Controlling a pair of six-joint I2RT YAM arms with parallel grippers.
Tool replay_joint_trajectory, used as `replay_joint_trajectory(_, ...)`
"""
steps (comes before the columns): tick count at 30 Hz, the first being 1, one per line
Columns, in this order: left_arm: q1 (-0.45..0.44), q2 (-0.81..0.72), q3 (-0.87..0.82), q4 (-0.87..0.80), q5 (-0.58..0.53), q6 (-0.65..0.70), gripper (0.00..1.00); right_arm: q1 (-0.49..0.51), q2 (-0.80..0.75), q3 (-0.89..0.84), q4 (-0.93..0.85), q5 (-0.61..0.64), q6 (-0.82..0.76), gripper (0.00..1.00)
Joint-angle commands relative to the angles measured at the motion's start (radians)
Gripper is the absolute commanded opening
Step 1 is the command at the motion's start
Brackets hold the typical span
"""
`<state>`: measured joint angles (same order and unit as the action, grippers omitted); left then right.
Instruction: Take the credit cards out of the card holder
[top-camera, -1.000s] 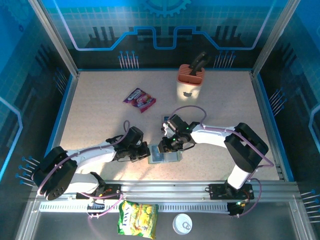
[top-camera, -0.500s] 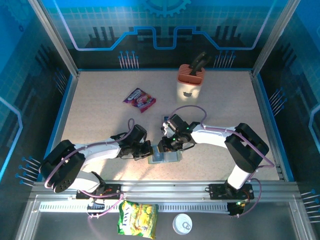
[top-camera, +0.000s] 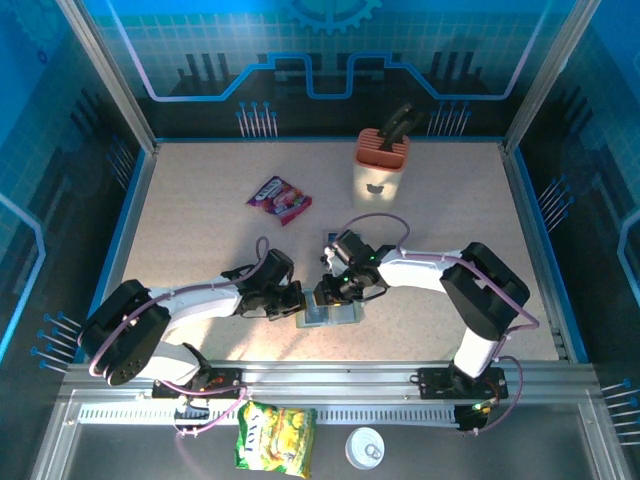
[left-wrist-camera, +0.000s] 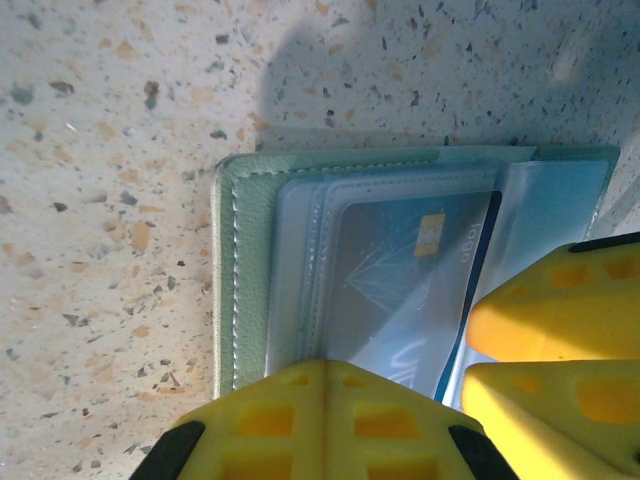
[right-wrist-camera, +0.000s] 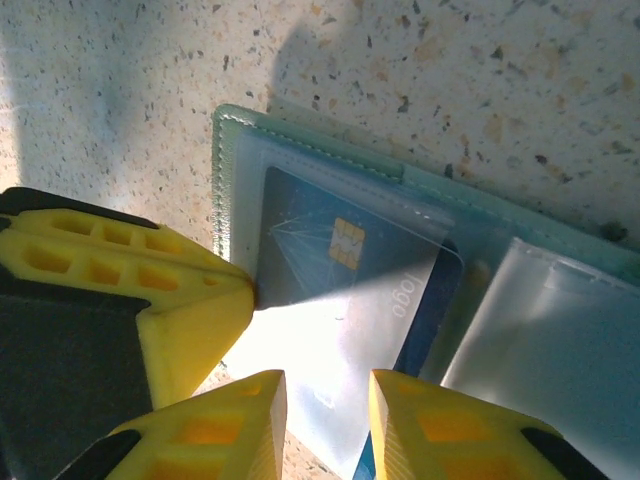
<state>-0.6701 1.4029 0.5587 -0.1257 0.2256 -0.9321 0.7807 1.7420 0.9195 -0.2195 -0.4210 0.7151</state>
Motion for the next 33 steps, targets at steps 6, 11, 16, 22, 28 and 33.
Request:
replay_joint_trajectory(6,0.006,-0.002,-0.005,-0.052,-0.003,0.017,0.00,0.013,0.028,-0.012,-0.046,0.033,0.001,0.28)
replay_joint_trajectory(11,0.006,-0.009,-0.013,-0.054,-0.004,0.014,0.00,0.013,0.015,-0.010,-0.103,0.086,-0.011,0.28)
replay_joint_trajectory(16,0.006,-0.017,-0.011,-0.063,-0.007,0.014,0.00,0.013,0.001,0.002,-0.126,0.106,-0.022,0.28)
replay_joint_trajectory(22,0.007,-0.015,-0.017,-0.062,-0.007,0.014,0.00,0.014,-0.028,0.022,-0.155,0.123,-0.041,0.28)
replay_joint_trajectory(28,0.006,-0.016,-0.013,-0.060,-0.005,0.011,0.00,0.015,-0.053,0.035,-0.187,0.135,-0.058,0.28)
replay_joint_trajectory(33,0.006,-0.040,0.010,-0.073,-0.005,0.013,0.00,0.015,-0.079,0.032,-0.180,0.123,-0.055,0.28)
